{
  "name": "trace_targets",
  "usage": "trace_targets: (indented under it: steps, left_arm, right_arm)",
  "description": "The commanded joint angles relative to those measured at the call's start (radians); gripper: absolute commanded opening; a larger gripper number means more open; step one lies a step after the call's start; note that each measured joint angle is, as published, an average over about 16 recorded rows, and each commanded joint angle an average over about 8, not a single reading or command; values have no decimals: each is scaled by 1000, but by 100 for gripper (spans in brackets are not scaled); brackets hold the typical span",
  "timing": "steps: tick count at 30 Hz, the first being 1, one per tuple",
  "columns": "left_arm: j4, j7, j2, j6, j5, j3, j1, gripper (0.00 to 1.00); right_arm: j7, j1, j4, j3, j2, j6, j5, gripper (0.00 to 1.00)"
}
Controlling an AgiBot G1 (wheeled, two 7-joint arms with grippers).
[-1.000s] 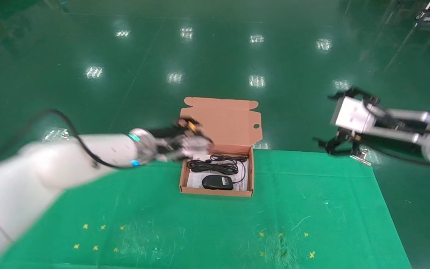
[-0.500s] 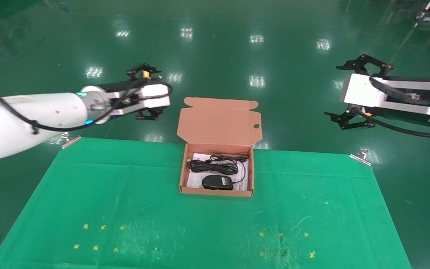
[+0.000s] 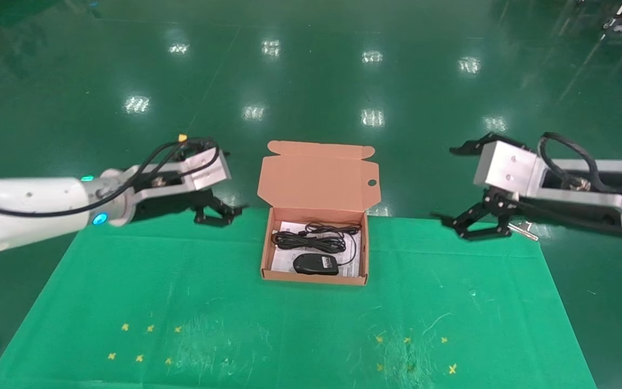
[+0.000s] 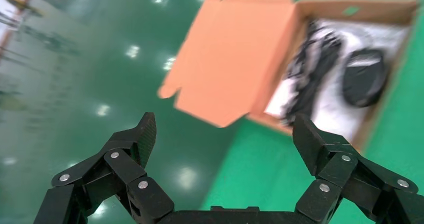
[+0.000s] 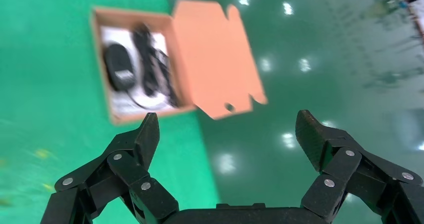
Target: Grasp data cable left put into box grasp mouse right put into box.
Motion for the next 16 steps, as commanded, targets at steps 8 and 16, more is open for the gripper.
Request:
trace_targets:
  steps: [8, 16]
  left_arm:
    - [-66, -20, -73, 157, -169, -117, 88, 100]
    - [-113, -35, -125, 270, -290, -201, 150, 100]
  right_arm:
    - [5, -81, -2, 71, 5, -96, 154, 100]
    - [8, -139, -3, 122, 8, -165, 264, 100]
